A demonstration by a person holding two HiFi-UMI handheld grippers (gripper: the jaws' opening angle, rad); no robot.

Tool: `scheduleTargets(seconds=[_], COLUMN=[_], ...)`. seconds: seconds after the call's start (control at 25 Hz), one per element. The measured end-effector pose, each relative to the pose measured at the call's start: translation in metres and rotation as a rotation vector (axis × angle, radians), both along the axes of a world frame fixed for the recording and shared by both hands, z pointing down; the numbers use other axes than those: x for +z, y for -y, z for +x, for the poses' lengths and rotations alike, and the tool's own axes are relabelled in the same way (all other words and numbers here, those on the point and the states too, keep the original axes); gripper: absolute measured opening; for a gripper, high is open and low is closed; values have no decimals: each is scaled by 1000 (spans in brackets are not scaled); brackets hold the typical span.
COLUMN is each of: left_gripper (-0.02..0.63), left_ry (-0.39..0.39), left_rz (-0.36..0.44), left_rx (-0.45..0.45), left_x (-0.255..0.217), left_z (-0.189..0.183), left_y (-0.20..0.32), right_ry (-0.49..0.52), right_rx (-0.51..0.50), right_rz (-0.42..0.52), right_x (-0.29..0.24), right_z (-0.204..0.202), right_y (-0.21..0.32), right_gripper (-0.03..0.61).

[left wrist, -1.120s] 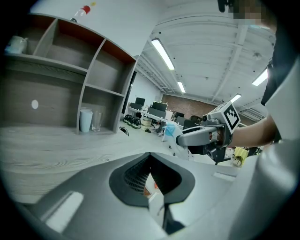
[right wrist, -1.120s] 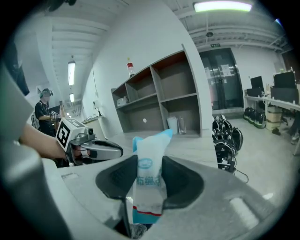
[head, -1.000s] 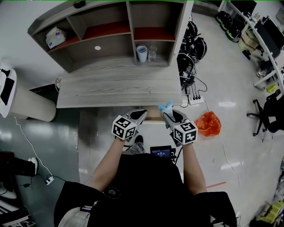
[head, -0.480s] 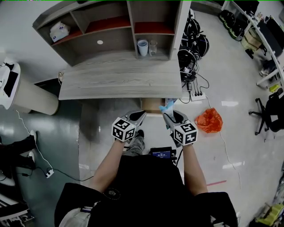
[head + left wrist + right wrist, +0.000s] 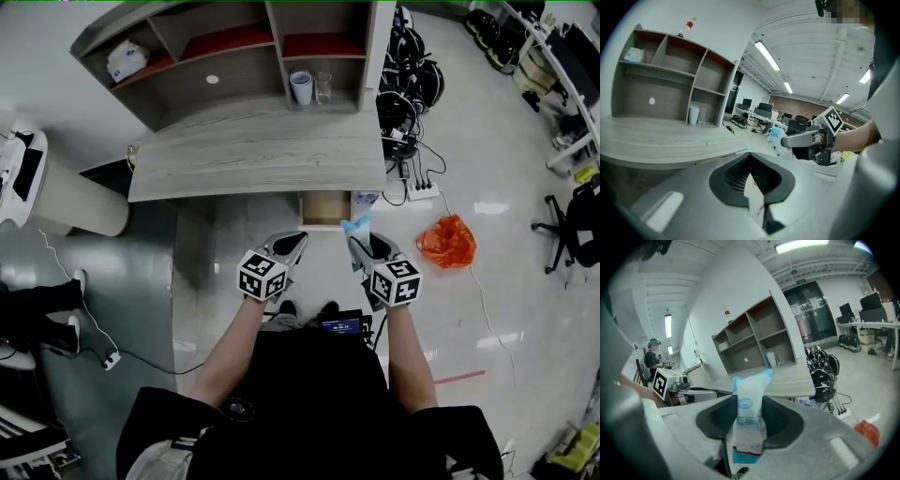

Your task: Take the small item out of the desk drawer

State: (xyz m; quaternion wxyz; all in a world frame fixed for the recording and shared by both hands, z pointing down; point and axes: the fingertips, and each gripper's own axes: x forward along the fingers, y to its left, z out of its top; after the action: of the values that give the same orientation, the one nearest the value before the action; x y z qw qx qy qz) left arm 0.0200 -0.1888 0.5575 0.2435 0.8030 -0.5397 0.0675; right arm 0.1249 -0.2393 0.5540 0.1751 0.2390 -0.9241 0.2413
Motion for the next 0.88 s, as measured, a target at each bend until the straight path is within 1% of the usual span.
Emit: scheduleTargets(seconds=[0.08, 0.2, 0.32, 0.44, 0.64, 0.88], left_gripper=[2, 2, 2, 2, 2, 2], left_ry=[0, -15, -30, -8, -20, -59], left_rz=[19, 48, 56, 52, 58, 65], left_rx=[7, 43, 91, 115, 120, 107], left_x=[-8, -19, -22, -21, -21, -20], left_z=[1, 8, 16, 14, 6, 1], left_y=[6, 7, -6, -24, -48, -73], right_ry=[3, -2, 1, 3, -9, -3], right_rx=[13, 28, 50, 68, 79, 111], right_rz=[8, 22, 28, 29, 35, 31], right_x=[-5, -10, -16, -21, -23, -24], right_z=[3, 7, 4, -5, -13, -8], right_y=[0, -1, -9, -24, -49, -77], right_gripper=[163, 163, 163, 163, 163, 163])
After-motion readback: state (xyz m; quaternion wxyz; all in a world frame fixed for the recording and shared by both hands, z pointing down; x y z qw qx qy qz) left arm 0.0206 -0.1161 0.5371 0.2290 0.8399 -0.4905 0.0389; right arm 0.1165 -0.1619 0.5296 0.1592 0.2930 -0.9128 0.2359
